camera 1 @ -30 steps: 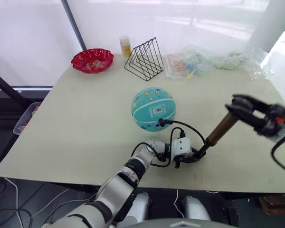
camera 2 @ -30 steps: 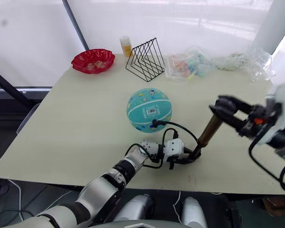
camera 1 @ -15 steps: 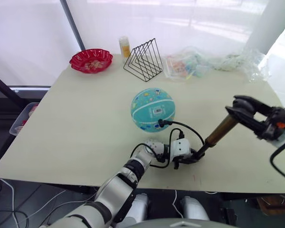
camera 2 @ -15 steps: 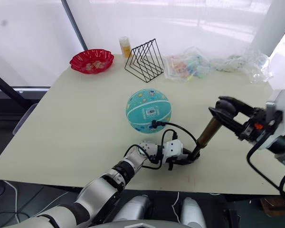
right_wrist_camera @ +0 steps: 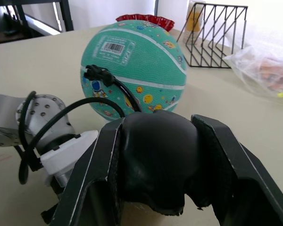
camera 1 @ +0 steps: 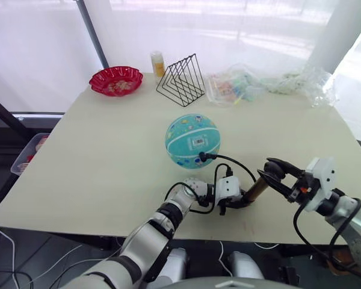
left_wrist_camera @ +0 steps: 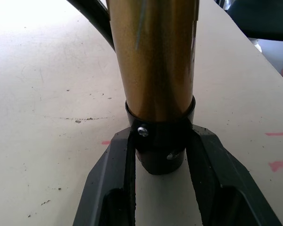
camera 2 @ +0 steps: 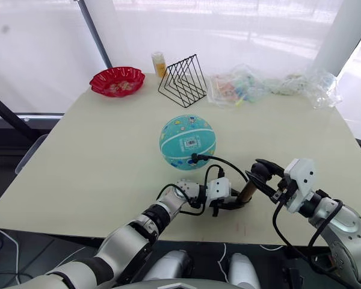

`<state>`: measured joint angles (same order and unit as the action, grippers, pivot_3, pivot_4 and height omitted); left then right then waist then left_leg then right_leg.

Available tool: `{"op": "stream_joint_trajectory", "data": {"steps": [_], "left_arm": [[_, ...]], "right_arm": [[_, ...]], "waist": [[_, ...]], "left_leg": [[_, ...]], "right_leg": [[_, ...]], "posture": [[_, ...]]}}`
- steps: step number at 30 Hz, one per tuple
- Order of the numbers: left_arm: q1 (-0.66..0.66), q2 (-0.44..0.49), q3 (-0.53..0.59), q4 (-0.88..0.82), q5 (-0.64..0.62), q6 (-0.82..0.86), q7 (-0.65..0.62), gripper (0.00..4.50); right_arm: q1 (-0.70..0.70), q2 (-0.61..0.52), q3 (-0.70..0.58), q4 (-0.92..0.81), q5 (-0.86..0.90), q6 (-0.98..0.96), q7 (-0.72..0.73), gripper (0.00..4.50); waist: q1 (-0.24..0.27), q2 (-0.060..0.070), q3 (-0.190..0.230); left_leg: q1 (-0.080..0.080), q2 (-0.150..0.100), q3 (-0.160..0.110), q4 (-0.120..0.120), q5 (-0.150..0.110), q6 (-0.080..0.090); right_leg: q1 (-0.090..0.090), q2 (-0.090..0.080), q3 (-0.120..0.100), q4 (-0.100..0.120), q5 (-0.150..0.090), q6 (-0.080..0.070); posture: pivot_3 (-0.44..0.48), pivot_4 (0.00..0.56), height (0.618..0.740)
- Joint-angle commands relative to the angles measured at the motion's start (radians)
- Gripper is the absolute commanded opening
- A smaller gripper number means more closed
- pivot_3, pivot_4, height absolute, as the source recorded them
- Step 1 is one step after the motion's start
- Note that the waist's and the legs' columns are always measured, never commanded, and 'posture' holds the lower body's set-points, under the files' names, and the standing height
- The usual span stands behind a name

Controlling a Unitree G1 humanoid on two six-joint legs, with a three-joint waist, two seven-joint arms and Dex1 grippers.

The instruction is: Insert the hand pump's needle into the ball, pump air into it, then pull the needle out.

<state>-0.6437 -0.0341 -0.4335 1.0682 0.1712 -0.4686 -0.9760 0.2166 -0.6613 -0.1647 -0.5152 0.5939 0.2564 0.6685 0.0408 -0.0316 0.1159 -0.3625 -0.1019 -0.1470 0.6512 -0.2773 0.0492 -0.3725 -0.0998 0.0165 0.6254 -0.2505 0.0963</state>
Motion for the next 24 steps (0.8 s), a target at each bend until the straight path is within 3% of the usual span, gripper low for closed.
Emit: {"op": "stream_joint_trajectory", "data": {"steps": [1,9,13,17,24], "left_arm": [[0.055,0.035,-0.055,0.077,0.078,0.042,-0.029,1.04],[0.056,0.039,-0.060,0.075,0.074,0.044,-0.031,1.04],[0.055,0.040,-0.061,0.075,0.076,0.043,-0.032,1.04],[0.055,0.040,-0.061,0.076,0.076,0.042,-0.032,1.04],[0.055,0.039,-0.064,0.072,0.074,0.044,-0.030,1.04]], "right_arm": [[-0.043,-0.039,-0.147,-0.059,0.143,0.090,-0.023,1.65],[-0.215,-0.226,-0.485,-0.122,0.555,0.273,-0.087,1.65],[-0.286,-0.320,-0.581,-0.110,0.656,0.333,-0.112,1.65],[-0.221,-0.302,-0.534,-0.153,0.600,0.365,-0.096,1.65],[0.023,-0.125,-0.224,-0.145,0.217,0.206,-0.022,1.65]], "waist": [[0.001,0.003,0.004],[0.002,0.014,0.018],[0.002,0.014,0.019],[0.006,0.011,0.020],[0.001,-0.004,0.009]], "left_leg": [[-0.001,0.000,0.000,0.000,0.000,0.000],[-0.008,-0.001,0.001,0.002,0.000,0.000],[-0.013,-0.002,0.001,0.002,0.000,0.000],[-0.018,-0.002,0.000,0.003,0.001,0.000],[-0.015,-0.002,0.000,0.003,0.000,0.000]], "right_leg": [[0.000,0.000,0.000,0.000,0.000,0.000],[-0.006,-0.002,0.000,0.000,0.002,-0.003],[-0.009,-0.003,-0.001,0.000,0.003,-0.003],[-0.013,-0.003,-0.002,0.000,0.003,-0.004],[-0.012,-0.003,-0.002,0.000,0.003,-0.003]], "posture": [[0.000,0.150,0.740],[0.000,0.150,0.740],[0.000,0.150,0.740],[0.000,0.150,0.740],[0.000,0.150,0.740]]}}
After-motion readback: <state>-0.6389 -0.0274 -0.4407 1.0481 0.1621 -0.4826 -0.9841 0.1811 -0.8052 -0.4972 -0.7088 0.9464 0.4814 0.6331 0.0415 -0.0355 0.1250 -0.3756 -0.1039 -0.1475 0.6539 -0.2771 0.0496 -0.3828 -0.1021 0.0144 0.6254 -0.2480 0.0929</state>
